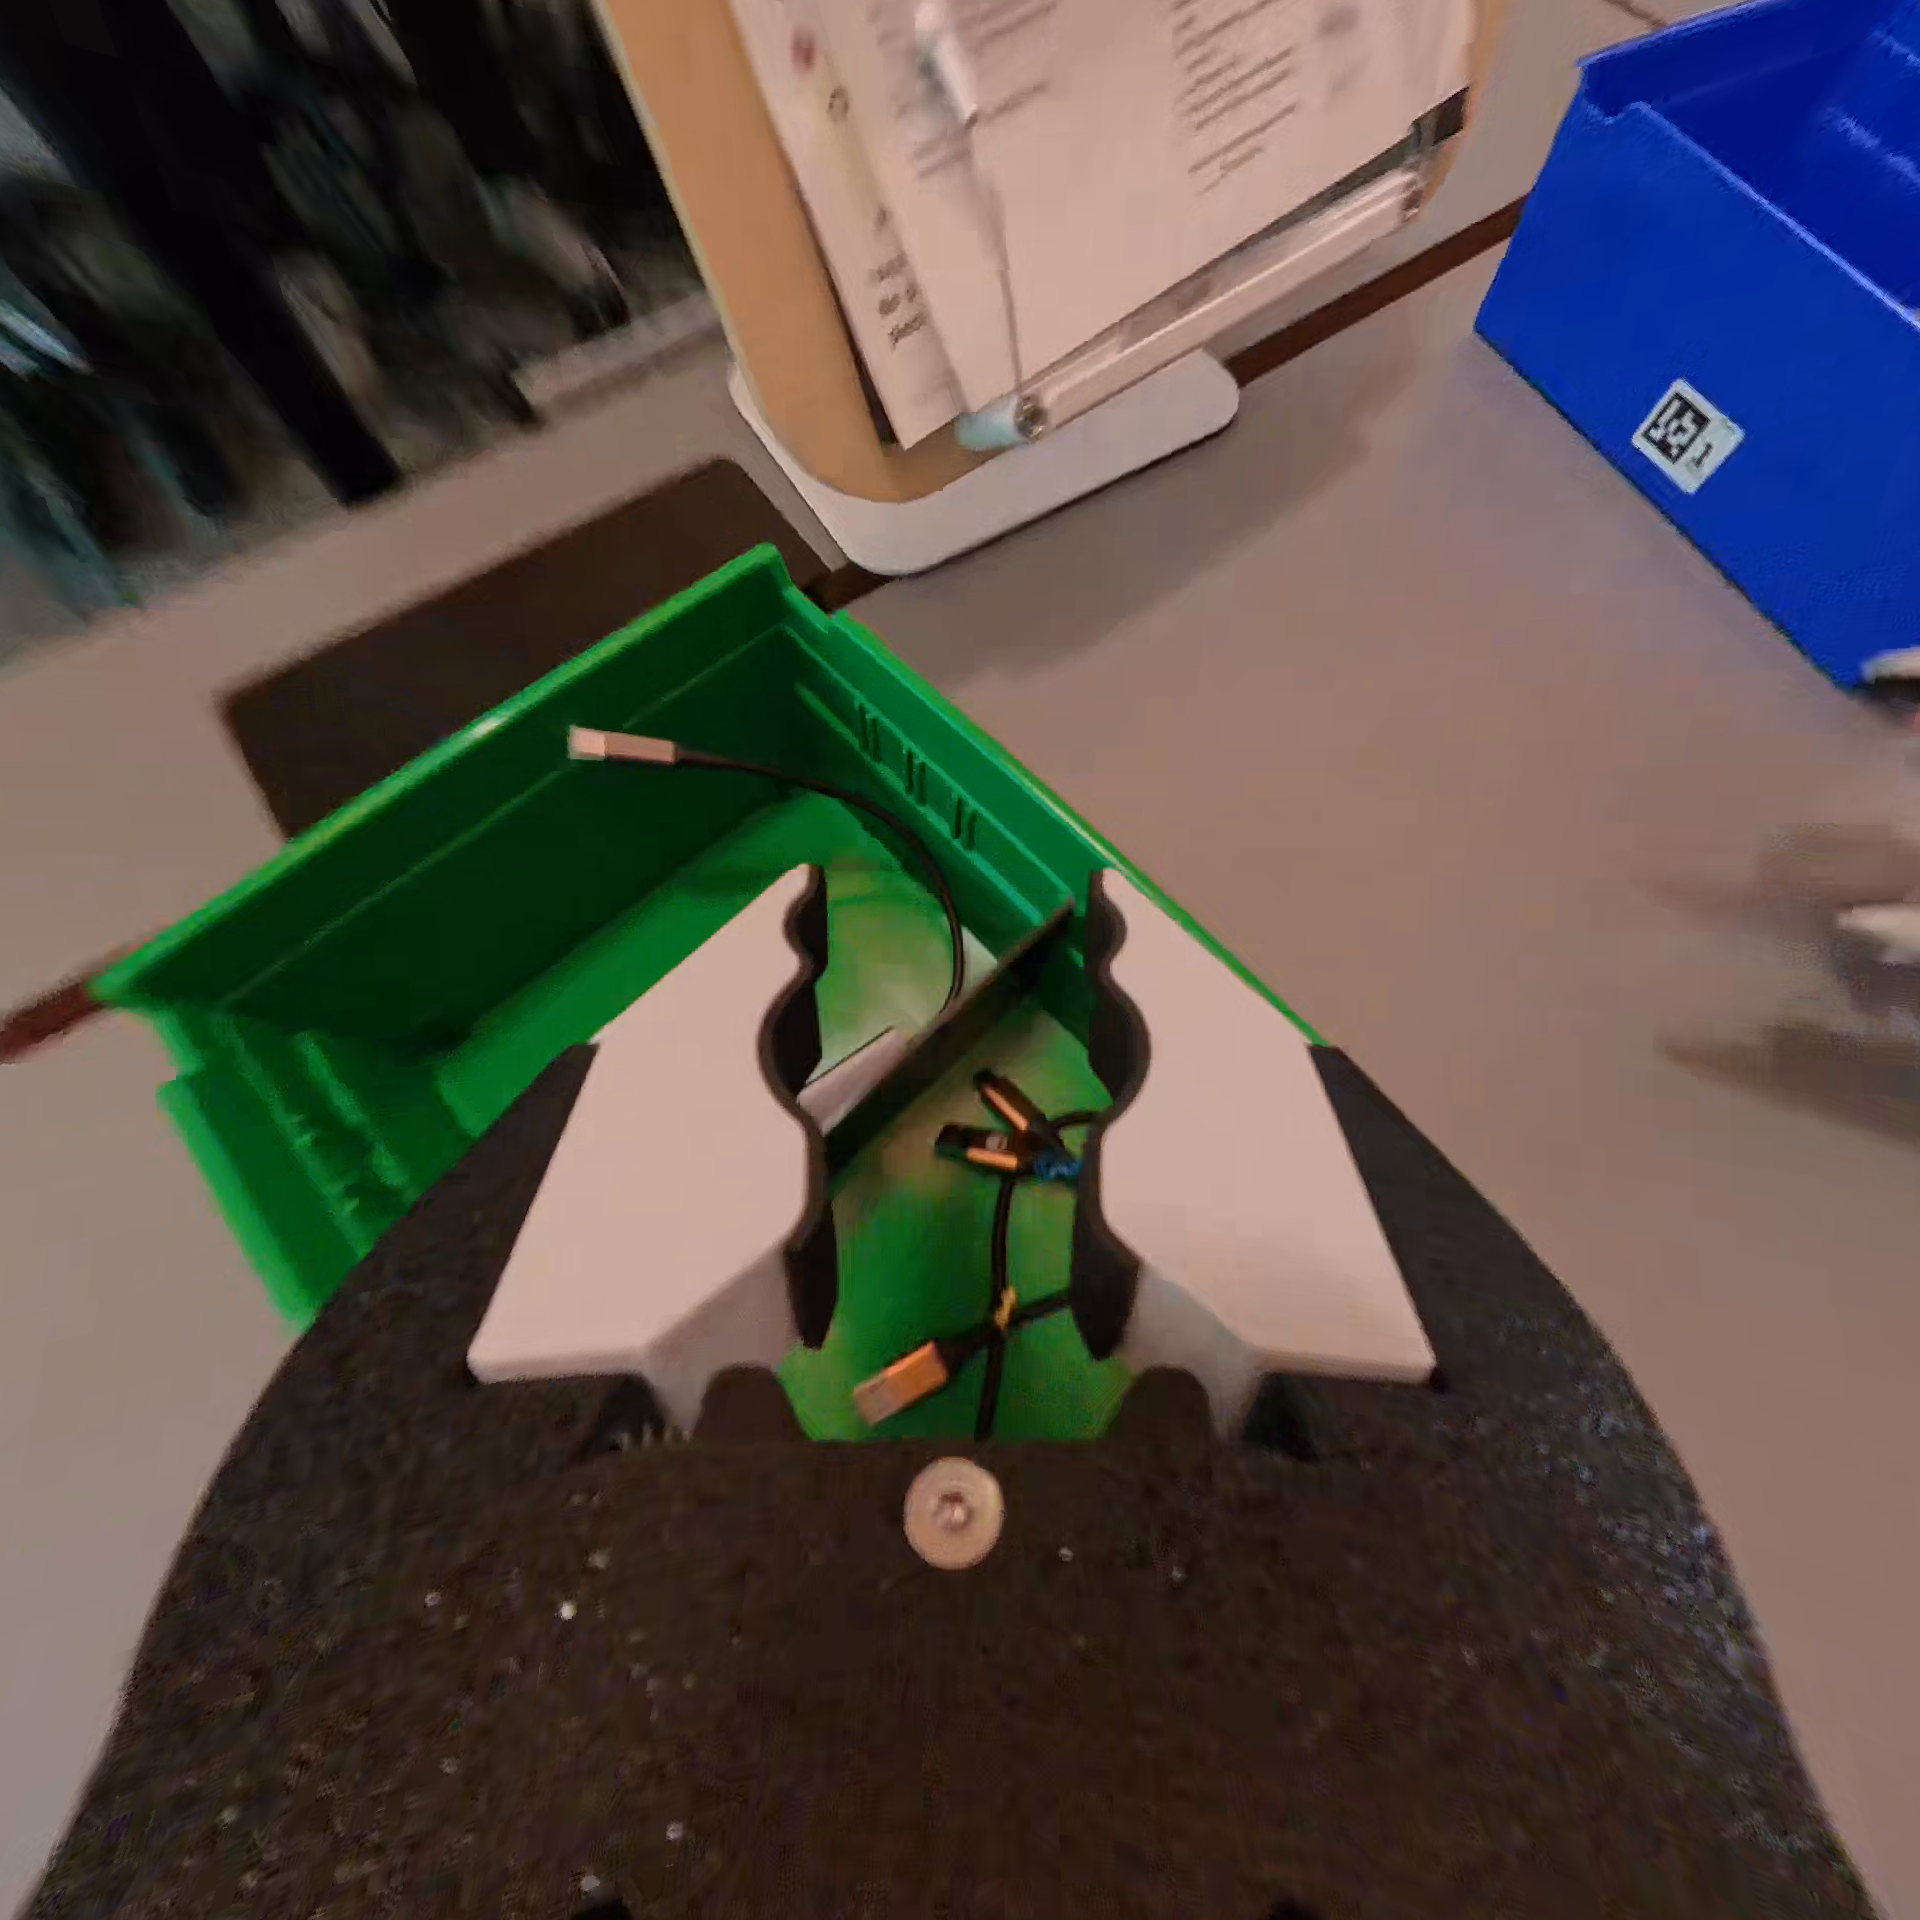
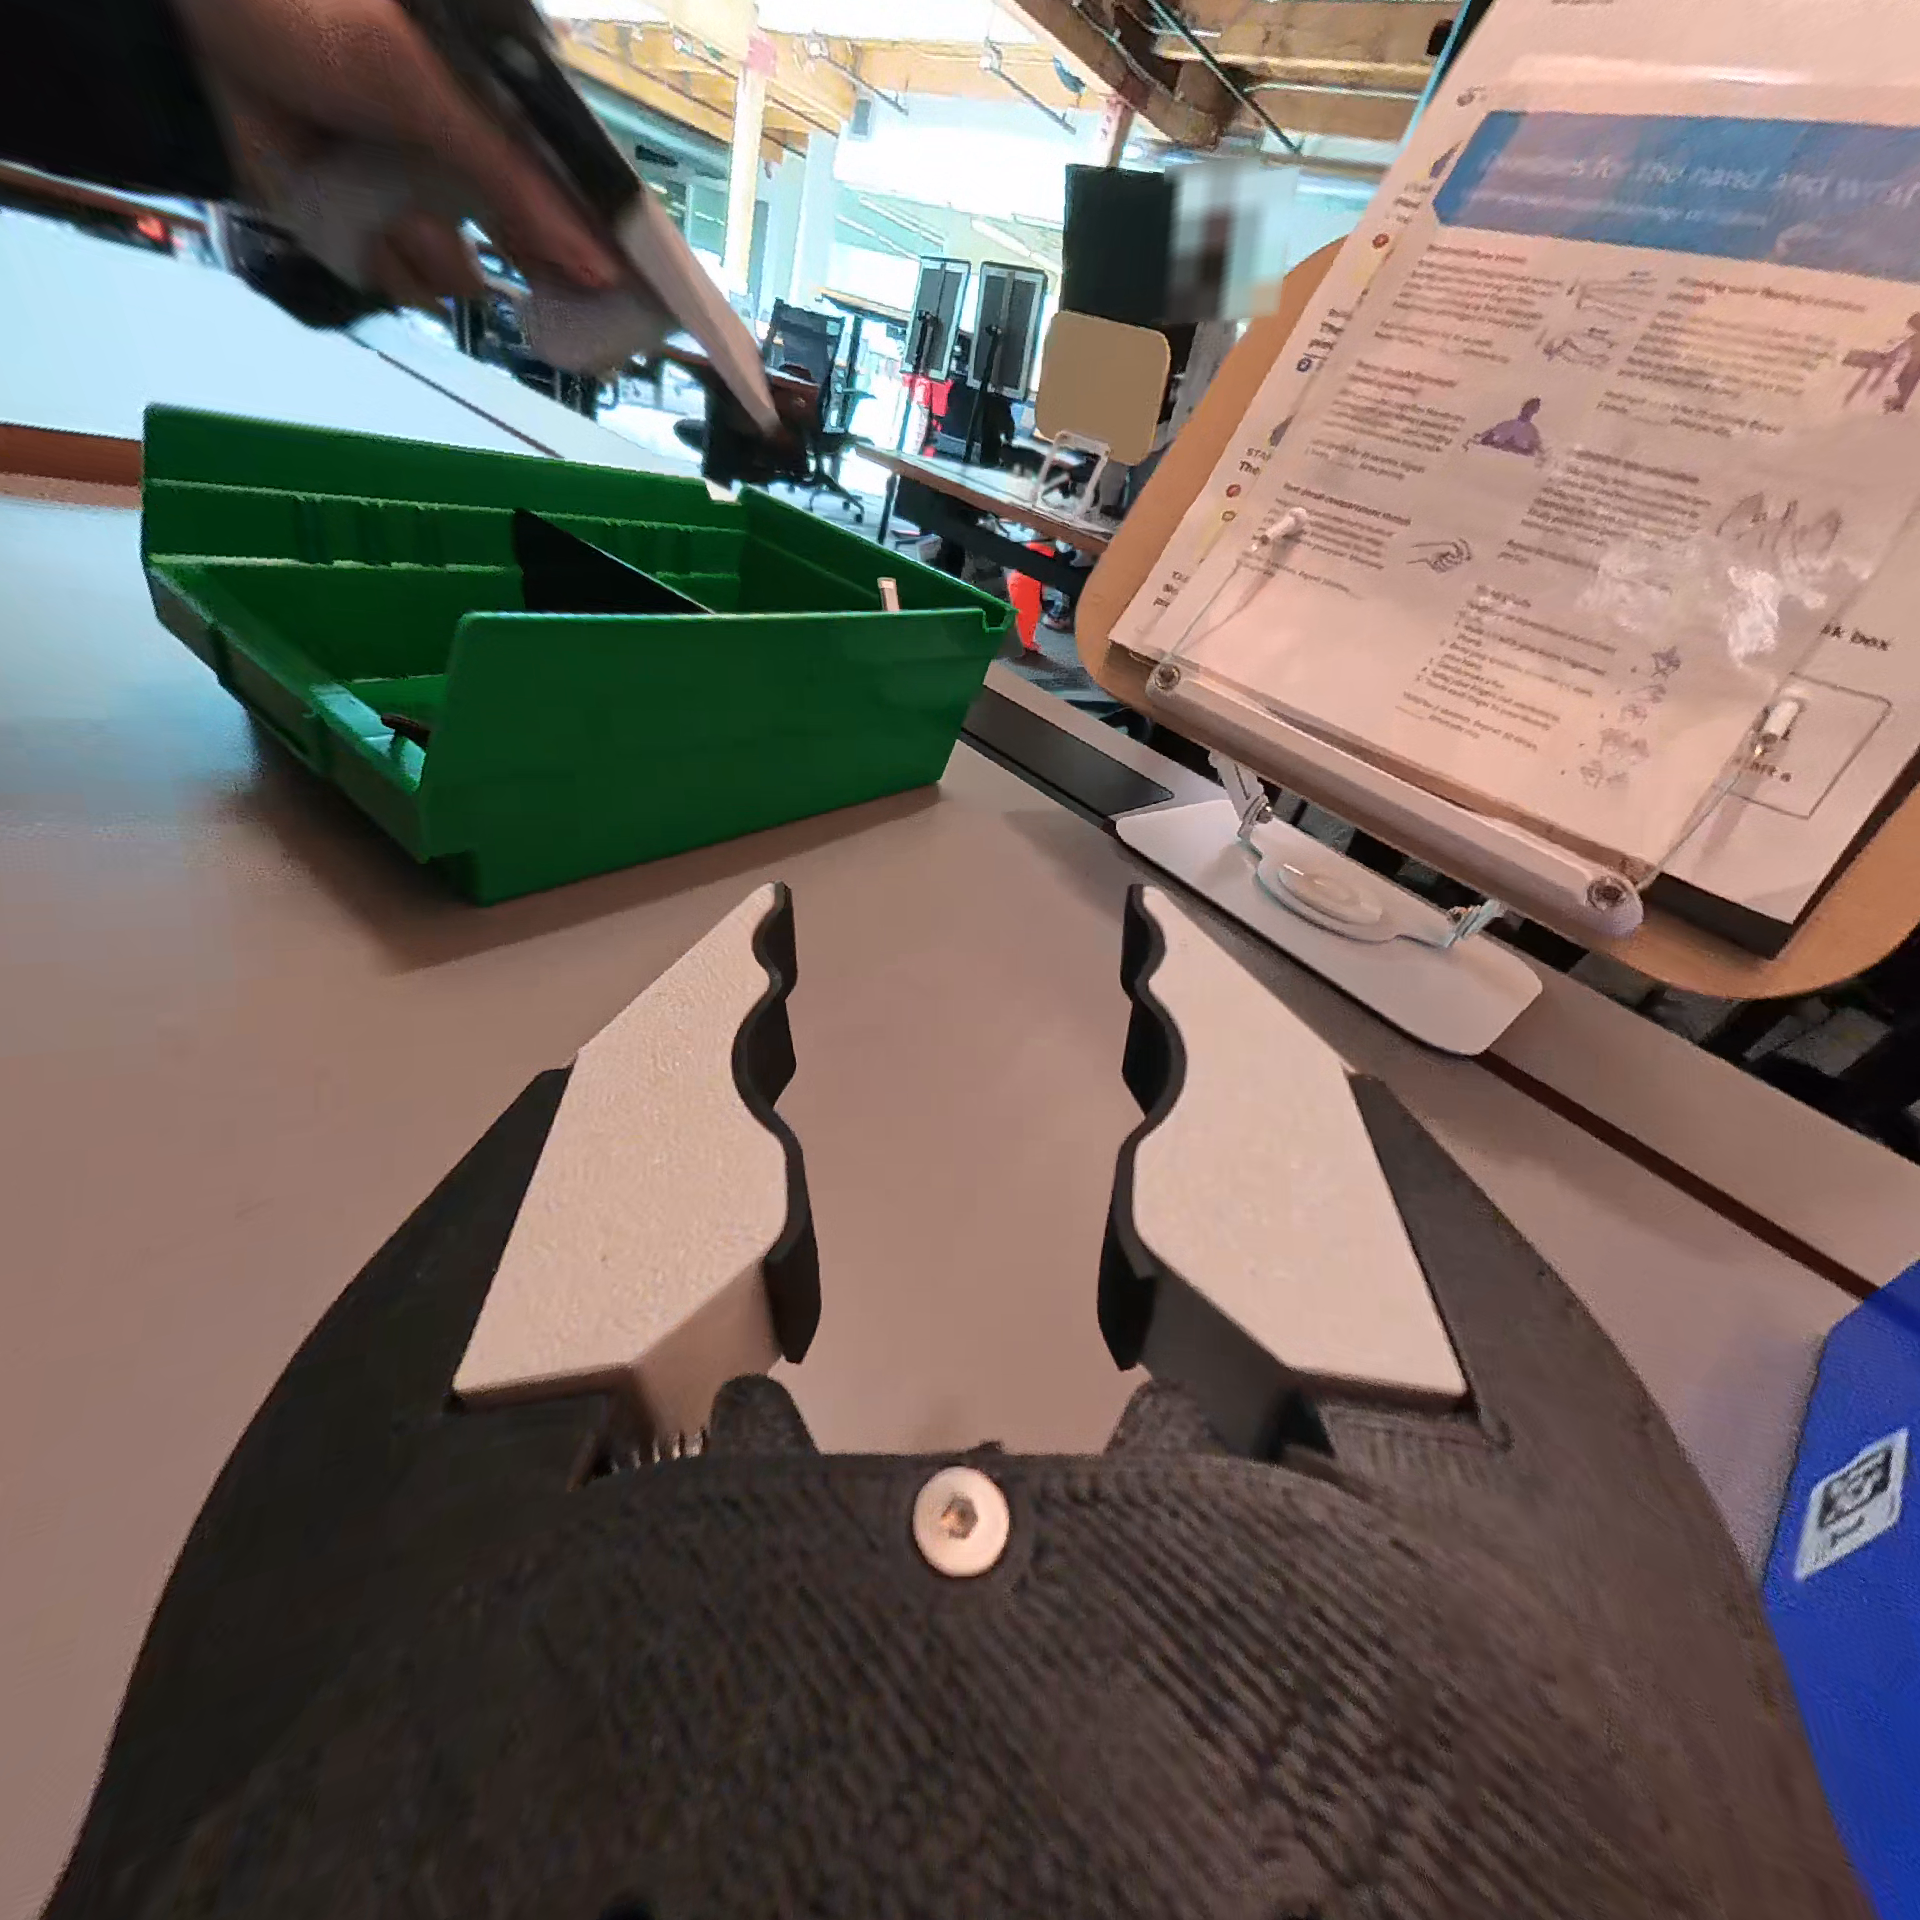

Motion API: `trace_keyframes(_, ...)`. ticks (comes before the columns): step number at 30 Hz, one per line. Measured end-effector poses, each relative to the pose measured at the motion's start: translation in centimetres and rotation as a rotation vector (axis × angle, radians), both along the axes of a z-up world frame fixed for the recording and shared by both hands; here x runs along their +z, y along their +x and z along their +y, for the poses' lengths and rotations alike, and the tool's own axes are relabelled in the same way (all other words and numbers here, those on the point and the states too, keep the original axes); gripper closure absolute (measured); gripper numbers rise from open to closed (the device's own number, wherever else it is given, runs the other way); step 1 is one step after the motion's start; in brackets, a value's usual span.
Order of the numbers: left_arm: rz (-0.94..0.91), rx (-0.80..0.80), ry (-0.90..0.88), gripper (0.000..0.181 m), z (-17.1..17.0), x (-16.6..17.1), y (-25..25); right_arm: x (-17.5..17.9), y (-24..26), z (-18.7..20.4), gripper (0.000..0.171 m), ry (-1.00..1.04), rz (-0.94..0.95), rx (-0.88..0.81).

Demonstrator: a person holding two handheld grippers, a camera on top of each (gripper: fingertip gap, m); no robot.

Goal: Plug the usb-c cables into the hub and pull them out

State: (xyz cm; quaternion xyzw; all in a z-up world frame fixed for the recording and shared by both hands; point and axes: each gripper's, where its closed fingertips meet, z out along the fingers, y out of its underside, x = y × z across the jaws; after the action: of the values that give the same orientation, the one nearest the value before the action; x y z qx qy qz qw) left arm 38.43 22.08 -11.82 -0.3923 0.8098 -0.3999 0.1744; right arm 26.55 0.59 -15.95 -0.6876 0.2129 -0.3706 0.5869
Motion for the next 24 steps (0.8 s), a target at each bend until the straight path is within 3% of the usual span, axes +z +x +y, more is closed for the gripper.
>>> trace_keyframes(2,0.219,0.04,-0.064,0.131,-0.4,-2.4,3.6,0.0,-0.3,-0.5,0.109,0.036,0.013,-0.004)
trace_keyframes(4,0.393,0.139,-0.162,0.14,-0.3,-4.9,6.4,0.6,-0.8,-0.6,0.111,0.1,0.013,0.013)
trace_keyframes(7,0.507,0.259,-0.261,0.137,-0.2,-7.8,9.0,0.5,-0.8,-0.4,0.113,0.133,0.037,0.034)
trace_keyframes(10,0.558,0.325,-0.203,0.128,0.0,-10.9,9.7,0.3,-0.8,0.0,0.112,0.109,0.042,0.043)
trace_keyframes(11,0.574,0.317,-0.196,0.13,-0.3,-11.5,9.6,0.3,-0.9,0.1,0.112,0.104,0.035,0.044)
trace_keyframes(12,0.565,0.292,-0.206,0.152,-0.9,-11.5,9.6,0.4,-1.0,0.2,0.113,0.096,0.029,0.045)
trace_keyframes(13,0.54,0.24,-0.234,0.17,-1.7,-10.9,9.5,0.5,-1.0,0.2,0.114,0.087,0.022,0.042)
trace_keyframes(15,0.463,0.135,-0.282,0.18,-3.1,-9.0,8.9,0.4,-1.0,0.2,0.114,0.07,0.017,0.036)
trace_keyframes(19,0.288,0.026,-0.259,0.18,-3.5,-4.7,7.4,0.1,-1.0,0.2,0.112,0.083,0.034,0.056)
trace_keyframes(24,0.019,-0.035,-0.337,0.18,-4.0,5.9,4.5,0.9,-1.0,-0.2,0.112,0.126,0.019,0.048)
